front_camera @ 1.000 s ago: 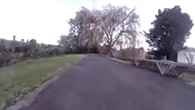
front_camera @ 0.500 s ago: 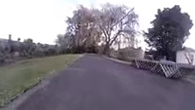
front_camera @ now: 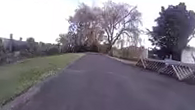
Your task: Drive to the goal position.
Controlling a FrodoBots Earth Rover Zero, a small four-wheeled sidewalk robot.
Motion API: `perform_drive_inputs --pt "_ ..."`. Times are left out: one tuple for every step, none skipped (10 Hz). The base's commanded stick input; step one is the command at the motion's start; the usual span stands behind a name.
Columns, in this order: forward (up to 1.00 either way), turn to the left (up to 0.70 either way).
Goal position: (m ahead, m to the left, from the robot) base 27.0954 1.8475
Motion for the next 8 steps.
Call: perform_drive_inputs --pt "0.85 0.0" --pt "0.85 0.0" --pt "0.85 0.0" --pt "0.85 0.0" --pt "0.85 0.0" --pt "0.85 0.0" --pt "0.85 0.0" --pt "0.85 0.0"
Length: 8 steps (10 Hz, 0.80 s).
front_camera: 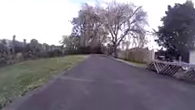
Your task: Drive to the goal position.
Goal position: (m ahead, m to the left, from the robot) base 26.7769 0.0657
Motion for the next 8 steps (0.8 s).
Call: perform_drive_inputs --pt "0.85 0.0" --pt "0.85 0.0" --pt "0.85 0.0" --pt "0.85 0.0" --pt "0.85 0.0" --pt "0.85 0.0" --pt "0.85 0.0" --pt "0.85 -0.02"
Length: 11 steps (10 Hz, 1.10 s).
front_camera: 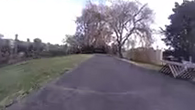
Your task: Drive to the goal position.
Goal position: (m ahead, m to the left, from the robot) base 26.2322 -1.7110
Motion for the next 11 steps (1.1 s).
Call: perform_drive_inputs --pt "0.85 -0.15" --pt "0.85 -0.34" --pt "0.85 -0.34" --pt "0.85 -0.34" --pt "0.85 -0.34" --pt "0.85 -0.34" --pt "0.85 -0.34" --pt "0.85 -0.34" --pt "0.85 -0.16" --pt "0.85 -0.03" --pt "0.85 0.0"
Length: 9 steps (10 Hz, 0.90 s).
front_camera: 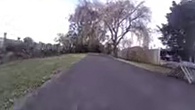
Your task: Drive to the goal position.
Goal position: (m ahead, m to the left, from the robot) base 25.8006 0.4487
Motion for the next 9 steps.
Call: perform_drive_inputs --pt "0.85 0.0" --pt "0.85 0.0" --pt "0.85 0.0" --pt "0.85 0.0" --pt "0.85 0.0" --pt "0.85 0.0" --pt "0.85 0.0" --pt "0.85 0.0" --pt "0.85 0.0"
